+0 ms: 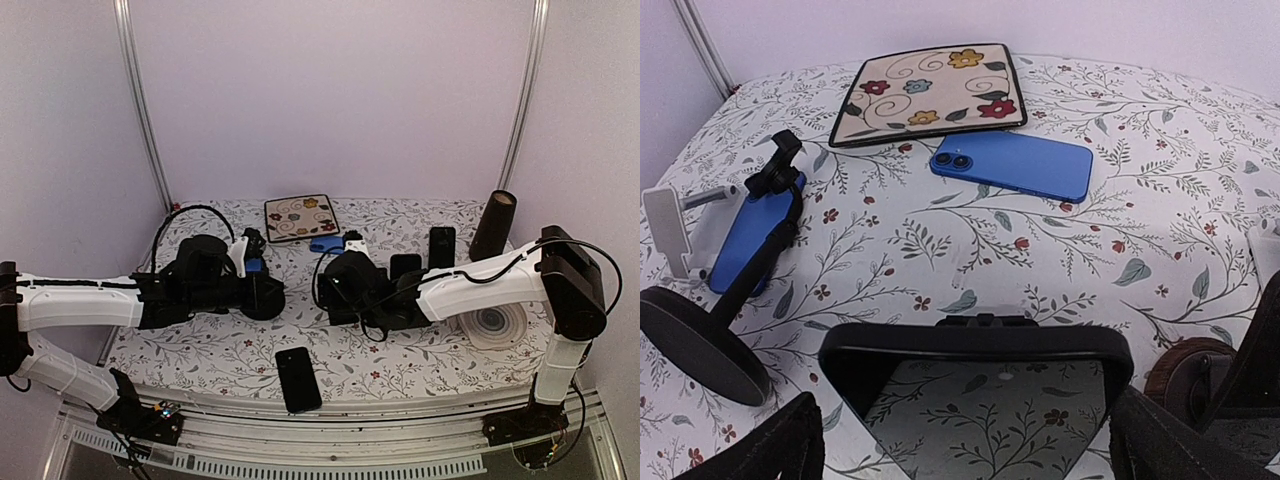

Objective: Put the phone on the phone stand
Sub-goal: Place the phone on the phone stand, then pick up the phone at the corner of the board.

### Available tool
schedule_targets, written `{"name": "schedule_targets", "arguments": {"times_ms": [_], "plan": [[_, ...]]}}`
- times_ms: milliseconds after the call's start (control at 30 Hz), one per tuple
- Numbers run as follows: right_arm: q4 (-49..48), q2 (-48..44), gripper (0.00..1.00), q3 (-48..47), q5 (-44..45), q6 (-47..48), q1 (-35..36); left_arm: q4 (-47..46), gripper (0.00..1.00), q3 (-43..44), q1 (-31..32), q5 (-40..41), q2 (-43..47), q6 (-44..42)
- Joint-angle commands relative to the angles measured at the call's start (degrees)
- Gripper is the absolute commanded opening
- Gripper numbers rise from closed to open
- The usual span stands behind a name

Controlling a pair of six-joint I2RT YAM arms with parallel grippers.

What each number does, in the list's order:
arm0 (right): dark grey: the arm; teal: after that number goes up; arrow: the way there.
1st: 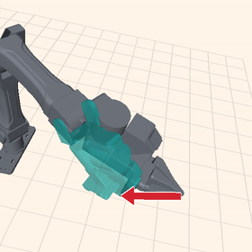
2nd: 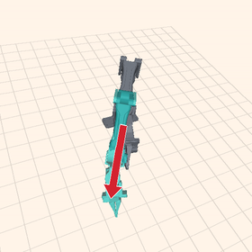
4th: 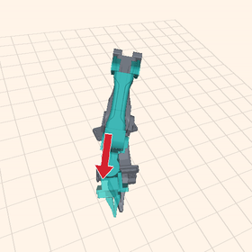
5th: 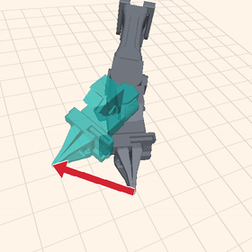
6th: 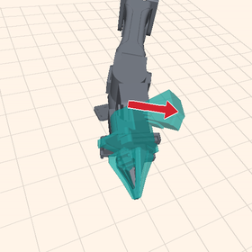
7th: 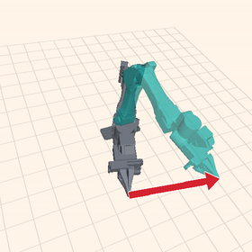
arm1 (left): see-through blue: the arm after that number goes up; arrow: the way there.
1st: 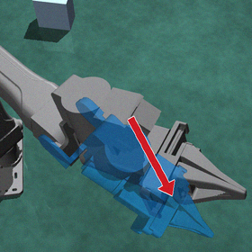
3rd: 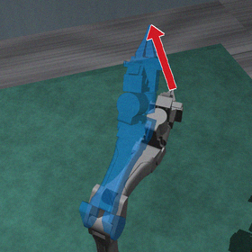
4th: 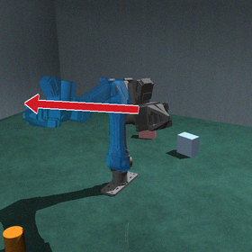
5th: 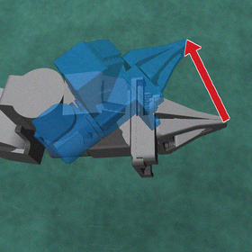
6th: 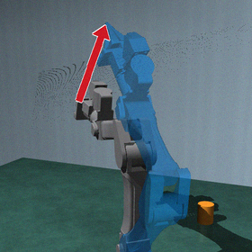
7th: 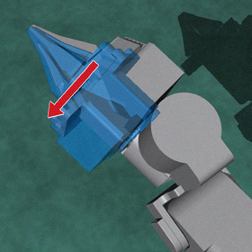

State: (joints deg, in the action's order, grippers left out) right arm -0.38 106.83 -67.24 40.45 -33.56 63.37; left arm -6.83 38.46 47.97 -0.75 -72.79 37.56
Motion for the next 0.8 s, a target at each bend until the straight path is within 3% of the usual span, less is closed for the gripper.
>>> {"name": "schedule_targets", "arguments": {"times_ms": [0,767], "plan": [[1.03,-2.22,0.99,-1.58,-0.28,0.94,0.47,-1.52,0.00,-0.14,-0.81,-0.33,-0.89,-0.29],[5.85,-5.28,0.99,-6.08,-0.92,1.19,0.43,-1.34,0.00,0.65,-0.79,-0.47,-1.20,-0.38]]}}
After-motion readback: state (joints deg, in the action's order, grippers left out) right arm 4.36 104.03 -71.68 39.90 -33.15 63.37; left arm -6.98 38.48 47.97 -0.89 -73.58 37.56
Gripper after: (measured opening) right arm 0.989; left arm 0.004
